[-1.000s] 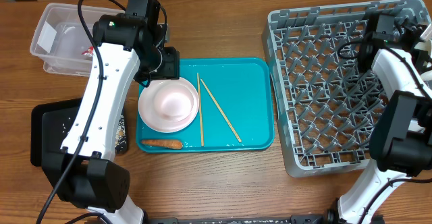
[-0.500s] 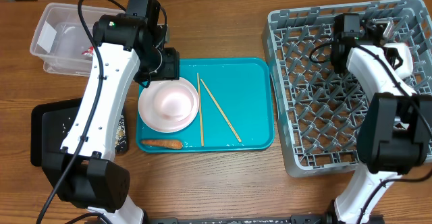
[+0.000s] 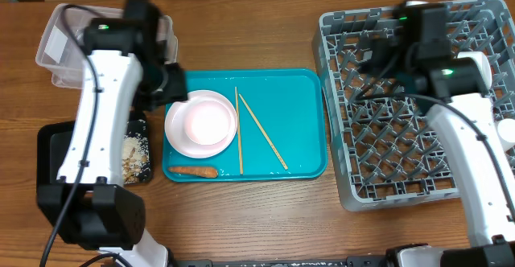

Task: Sort waste into correct bins and load items into the dishwasher
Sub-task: 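Reach right gripper to the pink bowl on the pink plate and grasp, then lift the pink bowl and place it upright in the dish rack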

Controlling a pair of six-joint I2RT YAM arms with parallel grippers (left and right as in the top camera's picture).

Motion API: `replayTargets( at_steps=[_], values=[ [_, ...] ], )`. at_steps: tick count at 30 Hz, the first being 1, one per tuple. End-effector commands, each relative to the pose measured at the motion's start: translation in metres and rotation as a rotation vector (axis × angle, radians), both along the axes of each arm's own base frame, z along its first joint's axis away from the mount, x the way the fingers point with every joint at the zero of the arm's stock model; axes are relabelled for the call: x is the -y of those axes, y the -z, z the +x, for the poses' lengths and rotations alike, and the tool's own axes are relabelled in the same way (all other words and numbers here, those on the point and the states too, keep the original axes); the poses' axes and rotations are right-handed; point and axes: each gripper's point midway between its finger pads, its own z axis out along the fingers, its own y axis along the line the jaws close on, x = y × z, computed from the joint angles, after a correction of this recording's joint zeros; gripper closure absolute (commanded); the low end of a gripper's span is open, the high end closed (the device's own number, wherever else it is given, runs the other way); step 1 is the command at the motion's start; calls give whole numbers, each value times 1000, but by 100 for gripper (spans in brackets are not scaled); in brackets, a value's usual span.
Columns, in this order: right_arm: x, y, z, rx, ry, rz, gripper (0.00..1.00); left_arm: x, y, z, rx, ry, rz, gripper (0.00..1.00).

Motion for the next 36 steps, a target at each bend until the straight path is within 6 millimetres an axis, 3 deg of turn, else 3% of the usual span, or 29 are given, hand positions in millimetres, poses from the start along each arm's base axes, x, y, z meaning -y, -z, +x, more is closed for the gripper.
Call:
replayTargets(
  at_steps=[1, 7, 10, 16, 19, 25, 28, 36],
  values=[
    [-91, 14, -18, -88, -245, 191, 16, -32, -7, -6, 0, -158, -36, 35],
    [-194, 48, -36, -125, -446, 197, 16, -73, -8, -17, -28, -341, -64, 30],
    [-233, 74, -40, -142, -463, 188, 16, -86, -8, -24, -44, -389, -67, 28],
    [-277, 128, -47, -187, -436, 161, 27, -88, -8, -24, -43, -391, -65, 27],
    [-285, 162, -56, -253, -423, 138, 34, -88, -8, -23, -40, -391, -65, 27],
    [-281, 200, -62, -339, -393, 100, 49, -88, -8, -23, -40, -391, -65, 26],
    [-279, 206, -64, -355, -390, 89, 66, -88, -8, -23, -40, -391, -65, 26],
    [-265, 203, -48, -332, -341, 78, 92, -88, -8, -23, -40, -391, -65, 26]
  ],
)
